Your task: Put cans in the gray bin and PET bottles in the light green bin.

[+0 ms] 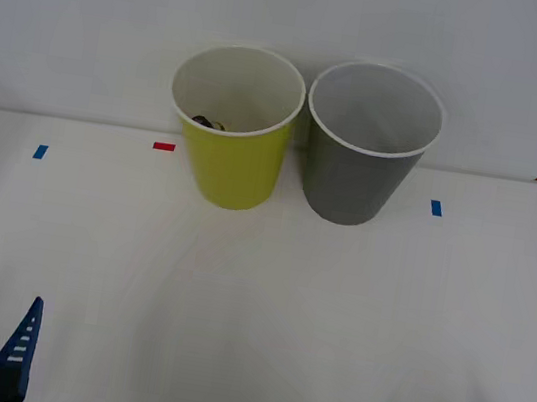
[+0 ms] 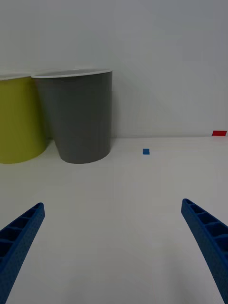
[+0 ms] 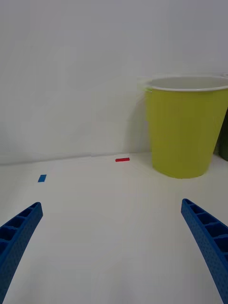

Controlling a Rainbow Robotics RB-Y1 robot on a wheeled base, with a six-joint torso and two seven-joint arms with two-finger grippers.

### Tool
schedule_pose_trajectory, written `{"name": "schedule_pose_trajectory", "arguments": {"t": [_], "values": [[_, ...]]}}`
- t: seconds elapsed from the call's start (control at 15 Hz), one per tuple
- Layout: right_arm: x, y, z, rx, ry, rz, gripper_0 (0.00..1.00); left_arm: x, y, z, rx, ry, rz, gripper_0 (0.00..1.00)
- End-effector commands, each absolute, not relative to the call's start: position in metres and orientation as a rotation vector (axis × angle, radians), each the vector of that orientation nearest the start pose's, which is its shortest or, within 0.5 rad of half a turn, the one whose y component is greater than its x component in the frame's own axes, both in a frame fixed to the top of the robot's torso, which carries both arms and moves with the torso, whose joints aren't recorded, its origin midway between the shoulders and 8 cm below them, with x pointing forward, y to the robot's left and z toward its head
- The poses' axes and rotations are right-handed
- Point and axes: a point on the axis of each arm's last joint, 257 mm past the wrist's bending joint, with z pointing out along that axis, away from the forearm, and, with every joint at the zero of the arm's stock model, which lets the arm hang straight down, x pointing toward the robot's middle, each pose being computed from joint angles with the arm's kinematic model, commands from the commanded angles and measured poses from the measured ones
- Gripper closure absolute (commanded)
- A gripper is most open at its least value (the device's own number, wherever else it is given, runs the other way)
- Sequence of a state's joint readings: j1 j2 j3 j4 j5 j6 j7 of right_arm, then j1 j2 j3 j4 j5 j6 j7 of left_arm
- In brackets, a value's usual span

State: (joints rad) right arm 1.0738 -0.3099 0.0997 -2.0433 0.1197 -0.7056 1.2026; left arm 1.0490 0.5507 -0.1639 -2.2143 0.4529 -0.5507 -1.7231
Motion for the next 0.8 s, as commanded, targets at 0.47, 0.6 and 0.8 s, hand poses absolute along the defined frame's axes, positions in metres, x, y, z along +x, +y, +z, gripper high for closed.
{"name": "schedule_pose_trajectory", "arguments": {"t": [0.47,0.6,0.8], "values": [[0.221,-0.271,-0.220,-0.064,1.494,0.112,0.00,0.199,0.296,-0.218,0.074,1.559,0.033,0.00],[0.221,-0.271,-0.220,-0.064,1.494,0.112,0.00,0.199,0.296,-0.218,0.071,1.556,0.037,0.00],[0.221,-0.271,-0.220,-0.064,1.494,0.112,0.00,0.199,0.296,-0.218,0.071,1.556,0.037,0.00]]}}
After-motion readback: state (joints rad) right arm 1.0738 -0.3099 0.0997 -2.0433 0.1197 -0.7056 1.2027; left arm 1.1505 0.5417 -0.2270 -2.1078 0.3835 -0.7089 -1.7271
